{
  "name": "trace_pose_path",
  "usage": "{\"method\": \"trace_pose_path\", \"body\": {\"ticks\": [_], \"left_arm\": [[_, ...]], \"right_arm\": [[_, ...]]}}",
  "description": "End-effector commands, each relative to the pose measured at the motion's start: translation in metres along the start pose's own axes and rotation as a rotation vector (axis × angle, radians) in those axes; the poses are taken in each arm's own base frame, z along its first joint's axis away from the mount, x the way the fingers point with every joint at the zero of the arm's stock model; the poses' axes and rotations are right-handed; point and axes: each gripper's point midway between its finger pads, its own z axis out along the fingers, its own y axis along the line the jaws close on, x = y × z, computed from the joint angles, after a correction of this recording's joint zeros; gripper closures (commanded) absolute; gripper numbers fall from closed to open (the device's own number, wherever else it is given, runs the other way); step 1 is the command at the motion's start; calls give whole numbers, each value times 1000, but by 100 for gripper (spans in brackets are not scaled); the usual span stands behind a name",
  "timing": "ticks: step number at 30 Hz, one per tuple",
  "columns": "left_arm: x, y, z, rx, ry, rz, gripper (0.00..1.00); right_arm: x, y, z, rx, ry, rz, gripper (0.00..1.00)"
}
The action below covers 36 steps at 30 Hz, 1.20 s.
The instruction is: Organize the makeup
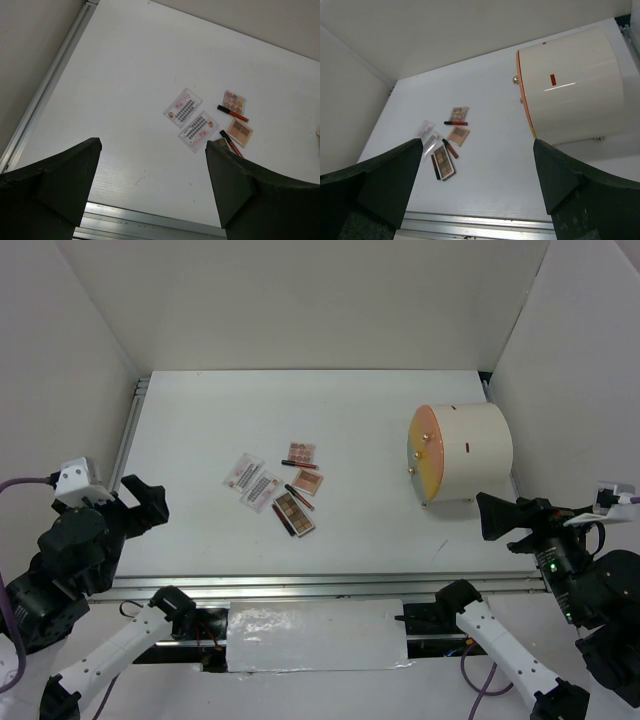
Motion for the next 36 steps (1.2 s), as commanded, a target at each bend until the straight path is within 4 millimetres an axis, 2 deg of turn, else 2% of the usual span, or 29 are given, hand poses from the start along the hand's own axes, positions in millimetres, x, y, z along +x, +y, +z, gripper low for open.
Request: {"method": "trace_pose_path", "body": {"ticks": [1, 4, 6, 7, 8, 10, 11, 12, 13, 15, 16, 17, 18, 19, 20, 22, 23, 24, 25, 26, 28, 29, 31, 32, 34, 35, 36], "left_arm": [[-8, -1, -3, 21, -38, -28, 1], [-1, -18, 2, 73, -1, -49, 1], [5, -37, 9, 132, 28, -71, 1], [15, -59, 12, 216, 88, -71, 1], [12, -79, 15, 284, 89, -107, 0], [28, -114, 27, 382, 172, -135, 1], [23, -148, 22, 528, 186, -176, 0], [39, -169, 33, 570, 254, -199, 1], [31, -201, 27, 721, 259, -242, 1], [45, -236, 33, 839, 333, -280, 1], [51, -263, 45, 895, 369, -317, 1], [59, -278, 45, 945, 418, -319, 1], [74, -300, 56, 951, 478, -316, 1], [76, -314, 61, 967, 482, -317, 1], [84, -336, 71, 977, 511, -314, 1], [76, -364, 75, 1042, 490, -332, 1], [97, -376, 88, 1029, 550, -349, 1], [101, -385, 93, 1043, 563, -364, 1], [96, -398, 96, 1090, 538, -391, 1], [115, -412, 107, 1106, 584, -395, 2], [104, -439, 110, 1193, 548, -445, 7], [128, -449, 121, 1193, 613, -458, 9], [119, -473, 117, 1282, 586, -491, 14], [130, -483, 122, 1303, 601, -525, 14], [127, -501, 119, 1350, 598, -554, 15], [145, -508, 128, 1330, 635, -566, 15], [144, -514, 127, 1352, 630, -570, 17]], "right_arm": [[-6, -3, -6, 7, -27, 10, 0], [-12, 0, -12, -19, -60, 20, 0], [-13, 4, -14, -56, -76, 17, 0], [-12, 10, -21, -109, -89, 24, 0], [-17, 15, -23, -142, -116, 34, 0], [-10, 21, -26, -197, -115, 38, 0], [-11, 24, -26, -212, -125, 44, 0], [-5, 26, -22, -221, -108, 53, 0], [-2, 26, -20, -218, -98, 56, 0], [8, 28, -11, -215, -57, 56, 0], [14, 29, -3, -201, -18, 60, 0], [19, 30, 2, -193, 5, 62, 0], [23, 30, 10, -176, 32, 75, 0], [28, 29, 15, -160, 50, 79, 0], [31, 29, 19, -147, 61, 89, 0], [32, 28, 21, -143, 57, 99, 0], [30, 28, 19, -149, 42, 103, 0], [28, 29, 18, -155, 30, 108, 0], [27, 28, 18, -154, 22, 110, 0], [27, 28, 16, -160, 17, 111, 0], [27, 28, 14, -166, 16, 109, 0], [27, 28, 14, -162, 20, 106, 0], [29, 26, 13, -155, 34, 101, 0], [30, 25, 12, -155, 36, 97, 0], [32, 24, 11, -155, 39, 93, 0], [32, 24, 8, -162, 32, 91, 0], [34, 22, 7, -159, 35, 88, 0]]}}
